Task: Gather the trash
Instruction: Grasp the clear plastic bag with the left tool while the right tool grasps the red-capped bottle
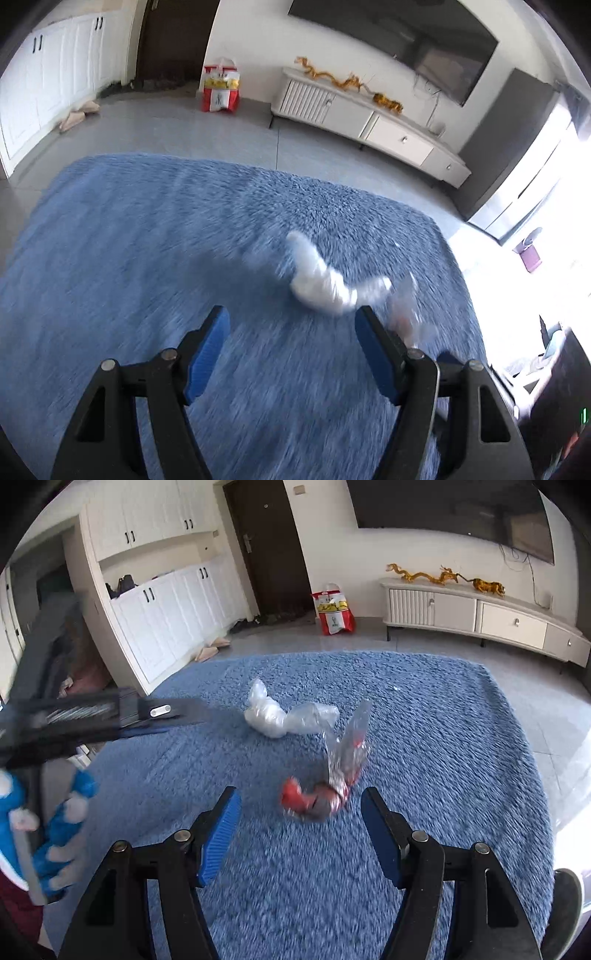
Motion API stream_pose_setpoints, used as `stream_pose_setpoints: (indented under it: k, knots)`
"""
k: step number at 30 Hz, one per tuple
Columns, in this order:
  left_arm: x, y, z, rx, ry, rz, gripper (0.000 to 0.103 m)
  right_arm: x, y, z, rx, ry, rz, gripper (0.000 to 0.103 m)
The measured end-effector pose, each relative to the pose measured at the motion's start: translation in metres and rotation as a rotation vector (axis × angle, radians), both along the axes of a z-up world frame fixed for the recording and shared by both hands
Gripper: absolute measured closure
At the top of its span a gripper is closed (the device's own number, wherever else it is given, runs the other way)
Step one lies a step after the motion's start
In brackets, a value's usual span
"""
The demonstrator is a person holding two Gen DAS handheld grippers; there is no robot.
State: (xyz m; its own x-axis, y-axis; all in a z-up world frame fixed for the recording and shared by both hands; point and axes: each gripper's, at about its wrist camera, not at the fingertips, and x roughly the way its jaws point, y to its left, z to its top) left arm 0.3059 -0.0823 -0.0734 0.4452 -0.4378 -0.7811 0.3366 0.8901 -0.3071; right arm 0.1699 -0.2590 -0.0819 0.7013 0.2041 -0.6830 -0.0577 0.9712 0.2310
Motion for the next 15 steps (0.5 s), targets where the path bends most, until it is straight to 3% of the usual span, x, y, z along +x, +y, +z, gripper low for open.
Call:
stream_pose_setpoints:
  k: [1,5,6,7,9,15]
  knots:
    - [0.007,-0.007,-0.004,0.002,0.011,0.003,0.034,0.003,-0.002,-0.002,0.008,0.004,-0.002,0.038]
    - [0.029,-0.029,-0.025,0.016,0.055,0.018,0.035,0.008,-0.009,-0.008,0.03,0.025,-0.003,0.058]
    - [0.032,-0.031,-0.03,0.014,0.066,0.032,0.039,0.007,-0.01,-0.009,0.037,0.03,0.003,0.067]
    - [0.033,-0.031,-0.032,0.01,0.064,0.04,0.052,0.006,-0.011,-0.009,0.038,0.033,0.006,0.073]
    - [0.031,-0.028,-0.032,0.004,0.051,0.049,0.069,-0.002,-0.011,-0.008,0.03,0.032,0.012,0.087]
    - [0.007,0.005,-0.016,-0.053,0.029,0.096,0.071,-0.032,-0.015,0.007,0.048,-0.006,0.015,0.09]
